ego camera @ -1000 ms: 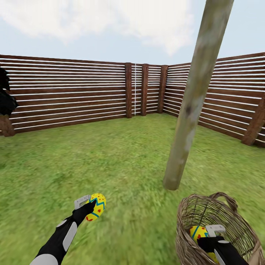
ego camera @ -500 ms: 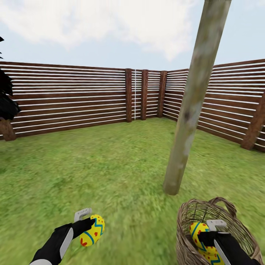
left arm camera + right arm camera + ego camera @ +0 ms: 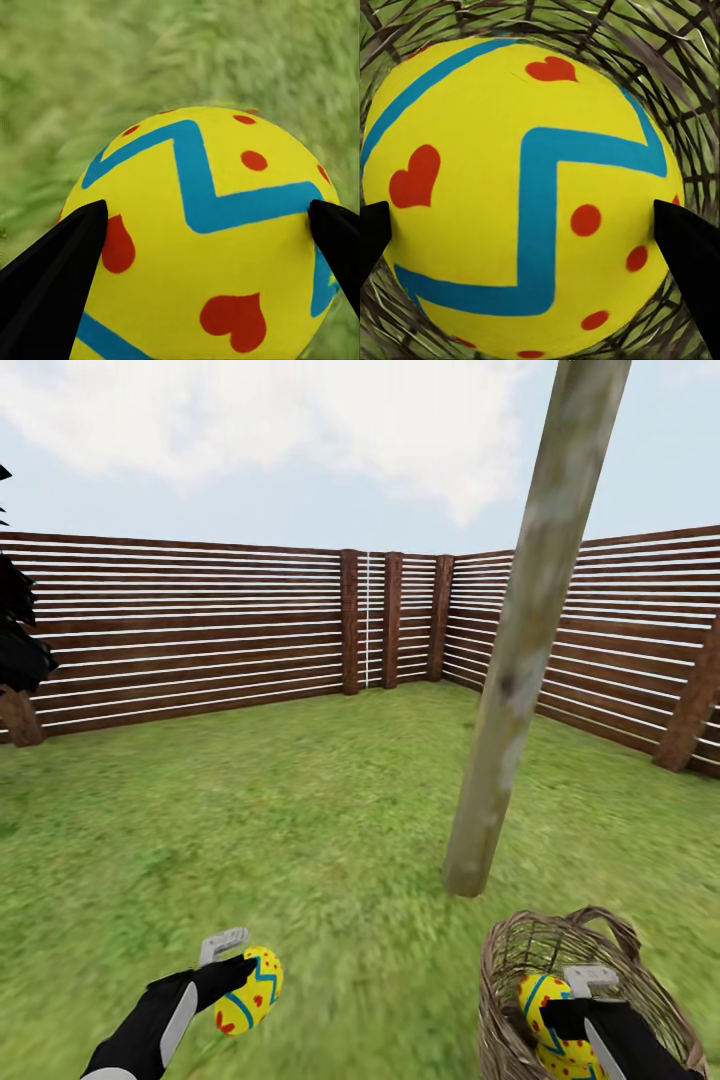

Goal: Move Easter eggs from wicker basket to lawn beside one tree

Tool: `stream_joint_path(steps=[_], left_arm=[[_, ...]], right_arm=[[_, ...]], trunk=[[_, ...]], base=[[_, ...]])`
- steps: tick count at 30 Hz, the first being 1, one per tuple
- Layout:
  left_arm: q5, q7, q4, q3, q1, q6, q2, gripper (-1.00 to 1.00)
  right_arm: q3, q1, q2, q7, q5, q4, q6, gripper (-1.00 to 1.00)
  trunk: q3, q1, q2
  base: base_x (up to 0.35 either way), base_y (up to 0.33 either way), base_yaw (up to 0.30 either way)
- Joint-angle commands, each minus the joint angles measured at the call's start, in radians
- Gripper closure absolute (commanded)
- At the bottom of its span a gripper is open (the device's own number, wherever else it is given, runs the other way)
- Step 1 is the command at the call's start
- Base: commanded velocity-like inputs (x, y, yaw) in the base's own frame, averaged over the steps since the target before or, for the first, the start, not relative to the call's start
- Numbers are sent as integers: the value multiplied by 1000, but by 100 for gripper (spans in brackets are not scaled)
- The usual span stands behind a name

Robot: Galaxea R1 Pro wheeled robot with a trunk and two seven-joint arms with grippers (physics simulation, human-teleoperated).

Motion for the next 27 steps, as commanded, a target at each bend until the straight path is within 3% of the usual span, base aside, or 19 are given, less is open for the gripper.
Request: stream_joint_path(steps=[1,3,4,10,14,15,18,27], left_arm=[[7,-4,-1,4,5,2,5,100],[7,-4,1,4,17,1,17,100],[5,-2,6,7,22,-5,11,100],[4,3,41,7,57,-38,-20,100],[5,3,42,8,80,-61,-21,100],[5,3,42,8,100,-95,-21,100],[5,2,42,7,100,-95,-22,100],[5,6,42,8,100,-86,-22,100]], right_arm=[[2,0,-7,-2,-9,-7,10,100],[2,0,-18,-1,-8,-11,15,100],[1,0,-23,-2,-3,-5,9,100],[-1,0,-13,-4,0,-2,-14,100],[-1,0,-13,-5,1,-2,-14,100],[-1,0,-13,-5,1,-2,-14,100],[-1,0,-13,-6,1,-2,-14,100],[1,0,-12,-9,0,-2,-14,100]], trunk=[[-1,0,0],[-1,0,0],[-1,0,0],[-1,0,0],[-1,0,0],[-1,0,0],[-1,0,0],[27,-35,63]], base=[[0,0,0],[0,0,0],[0,0,0],[0,0,0],[0,0,0],[0,0,0],[0,0,0],[0,0,0]])
